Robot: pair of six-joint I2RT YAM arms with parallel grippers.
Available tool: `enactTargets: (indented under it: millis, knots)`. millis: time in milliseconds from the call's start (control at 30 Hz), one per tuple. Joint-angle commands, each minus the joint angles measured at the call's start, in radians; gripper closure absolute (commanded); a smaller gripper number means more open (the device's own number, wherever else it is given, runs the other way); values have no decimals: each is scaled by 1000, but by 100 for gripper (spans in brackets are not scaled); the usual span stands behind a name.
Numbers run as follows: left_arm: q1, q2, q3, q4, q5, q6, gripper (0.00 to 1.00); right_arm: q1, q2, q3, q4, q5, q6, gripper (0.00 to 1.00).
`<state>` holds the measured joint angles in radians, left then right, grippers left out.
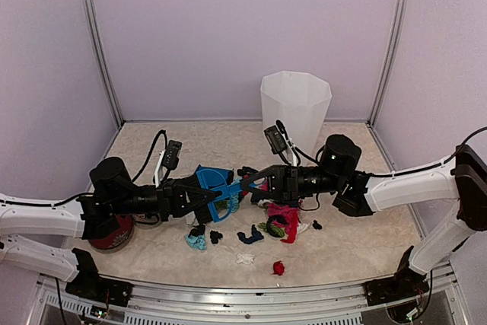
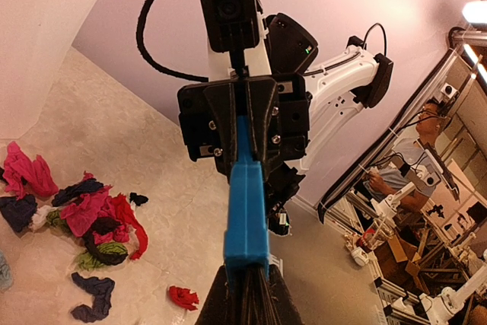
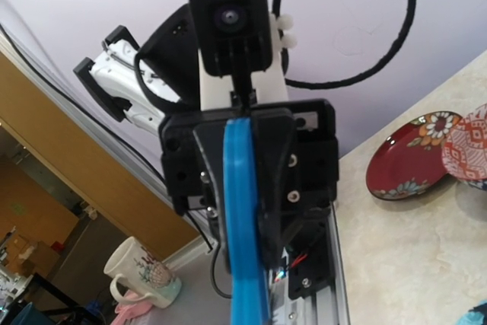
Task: Sweep away the paper scraps from the table
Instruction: Pass from the left arm to the right, then pick up the dustpan from the center of the board.
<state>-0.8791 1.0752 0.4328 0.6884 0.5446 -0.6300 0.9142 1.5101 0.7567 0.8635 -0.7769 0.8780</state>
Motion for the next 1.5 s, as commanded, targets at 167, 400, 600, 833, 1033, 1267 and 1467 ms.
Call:
enactTargets:
  millis: [167,400,600,833,1033,1267,1467]
  knots:
    - [-4,-14,4,-32,-44,15,49,9,-27,10,-21,17,-3,100]
    - [-3,-70,11,-153,-187,28,2,4,-122,-1,-215,147,-120,100]
    - [-1,-116,24,-326,-453,1,1,-4,-254,1,-475,350,-281,100]
    - [-1,4,202,-624,-658,20,1,-11,-437,-37,-693,651,-447,100]
    - [6,118,343,-827,-783,-3,1,-20,-465,-17,-766,755,-552,100]
    - [15,175,423,-967,-866,-16,1,-21,-435,-2,-783,747,-584,100]
    - [36,244,496,-1052,-878,28,1,-21,-403,13,-786,696,-567,100]
